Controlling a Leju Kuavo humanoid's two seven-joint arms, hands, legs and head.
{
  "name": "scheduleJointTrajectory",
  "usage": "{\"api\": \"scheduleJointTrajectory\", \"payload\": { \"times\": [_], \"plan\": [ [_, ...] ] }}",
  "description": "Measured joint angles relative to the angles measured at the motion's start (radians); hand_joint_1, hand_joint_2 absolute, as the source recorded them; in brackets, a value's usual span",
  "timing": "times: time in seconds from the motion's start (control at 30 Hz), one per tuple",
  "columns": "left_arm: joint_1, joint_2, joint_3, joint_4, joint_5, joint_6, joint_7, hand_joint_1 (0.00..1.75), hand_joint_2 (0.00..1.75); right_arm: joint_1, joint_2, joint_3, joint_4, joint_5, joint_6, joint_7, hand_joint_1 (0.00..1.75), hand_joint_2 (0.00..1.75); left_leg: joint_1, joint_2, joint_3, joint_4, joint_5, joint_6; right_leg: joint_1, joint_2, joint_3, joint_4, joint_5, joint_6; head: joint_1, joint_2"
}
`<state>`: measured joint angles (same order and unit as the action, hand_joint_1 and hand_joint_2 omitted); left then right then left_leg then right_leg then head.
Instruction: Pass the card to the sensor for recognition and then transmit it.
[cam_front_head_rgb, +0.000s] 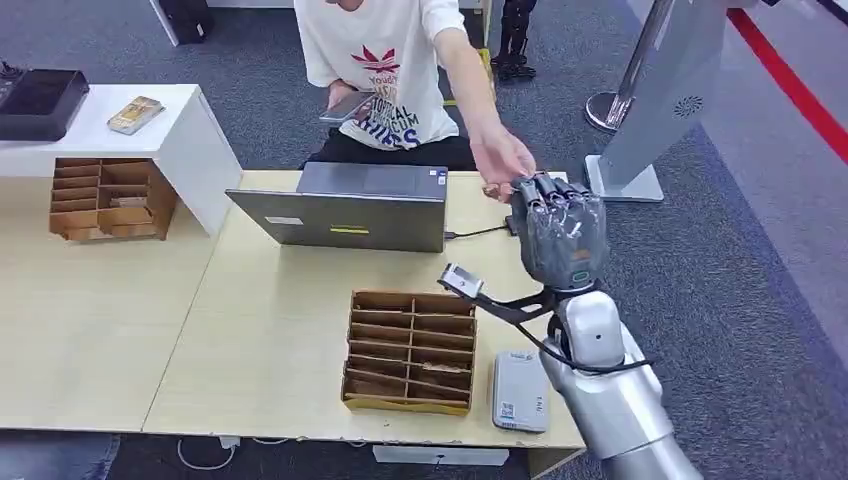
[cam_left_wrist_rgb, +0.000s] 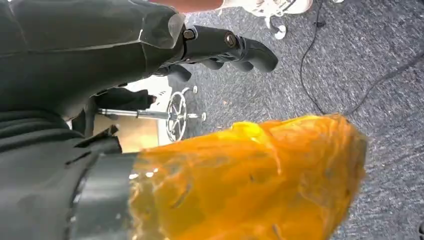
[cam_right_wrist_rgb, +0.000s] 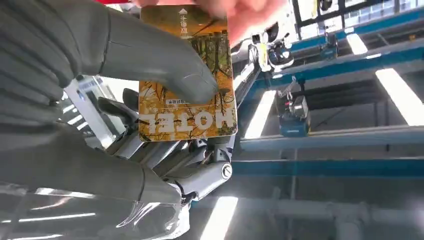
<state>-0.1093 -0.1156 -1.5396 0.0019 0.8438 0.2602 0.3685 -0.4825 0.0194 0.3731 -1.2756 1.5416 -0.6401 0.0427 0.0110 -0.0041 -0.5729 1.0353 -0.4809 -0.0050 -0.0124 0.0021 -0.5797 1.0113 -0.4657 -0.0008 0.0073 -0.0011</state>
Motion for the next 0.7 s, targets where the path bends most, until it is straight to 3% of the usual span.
{"api": "scheduleJointTrajectory", "payload": {
  "times": [0.03,0.07,0.1,0.13,0.17,0.23,0.27,0.5,0.7],
  "plan": [
    [0.0,0.001,0.0,-0.002,0.0,0.0,0.0,0.0,0.0,-0.01,-0.004,0.006,0.012,0.007,0.001,0.001,1.75,1.75,0.0,0.0,0.0,0.0,0.0,0.0,0.0,0.0,0.0,0.0,0.0,0.0,0.0,0.0],
    [0.0,0.003,0.0,-0.004,0.0,0.0,0.001,0.0,0.0,-0.019,-0.006,0.01,0.022,0.012,0.001,0.005,1.61,1.75,0.0,0.0,0.0,0.0,0.0,0.0,0.0,0.0,0.0,0.0,0.0,0.0,0.0,0.0],
    [0.0,0.004,0.0,-0.005,-0.001,0.0,0.002,0.0,0.0,-0.026,-0.009,0.014,0.031,0.017,0.001,0.011,1.05,1.75,0.0,0.0,0.0,0.0,0.0,0.0,0.0,0.0,0.0,0.0,0.0,0.0,0.0,0.0],
    [0.0,0.004,0.0,-0.006,-0.001,0.0,0.004,0.0,0.0,-0.031,-0.011,0.02,0.04,0.019,0.001,0.017,0.1,1.75,0.0,0.0,0.0,0.0,0.0,0.0,0.0,0.0,0.0,0.0,0.0,0.0,0.0,0.0],
    [0.0,0.005,0.0,-0.007,-0.001,0.0,0.006,0.0,0.0,-0.034,-0.013,0.024,0.046,0.02,0.001,0.018,0.0,1.75,0.0,0.0,0.0,0.0,0.0,0.0,0.0,0.0,0.0,0.0,0.0,0.0,0.0,0.0],
    [0.0,0.005,0.0,-0.007,0.0,0.0,0.008,0.0,0.0,-0.036,-0.014,0.029,0.056,0.022,0.005,0.027,0.0,1.75,0.0,0.0,0.0,0.0,0.0,0.0,0.0,0.0,0.0,0.0,0.0,0.0,0.0,0.0],
    [0.0,0.006,0.0,-0.007,0.0,0.0,0.008,0.0,0.0,-0.038,-0.015,0.031,0.06,0.022,0.01,0.032,0.0,0.0,0.0,0.0,0.0,0.0,0.0,0.0,0.0,0.0,0.0,0.0,0.0,0.0,0.0,0.0],
    [0.0,0.007,0.0,-0.007,0.017,0.0,0.01,0.0,0.0,-0.045,-0.018,0.049,0.085,-0.022,0.104,0.05,0.0,0.0,0.0,0.0,0.0,0.0,0.0,0.0,0.0,0.0,0.0,0.0,0.0,0.0,0.0,0.0],
    [0.001,0.004,0.0,-0.007,0.041,0.0,0.009,0.0,0.0,-0.029,-0.017,0.052,0.065,-0.145,0.123,0.017,0.0,0.0,0.0,0.0,0.0,0.0,0.0,0.0,0.0,0.0,0.0,0.0,0.0,0.0,0.0,0.0]
  ]
}}
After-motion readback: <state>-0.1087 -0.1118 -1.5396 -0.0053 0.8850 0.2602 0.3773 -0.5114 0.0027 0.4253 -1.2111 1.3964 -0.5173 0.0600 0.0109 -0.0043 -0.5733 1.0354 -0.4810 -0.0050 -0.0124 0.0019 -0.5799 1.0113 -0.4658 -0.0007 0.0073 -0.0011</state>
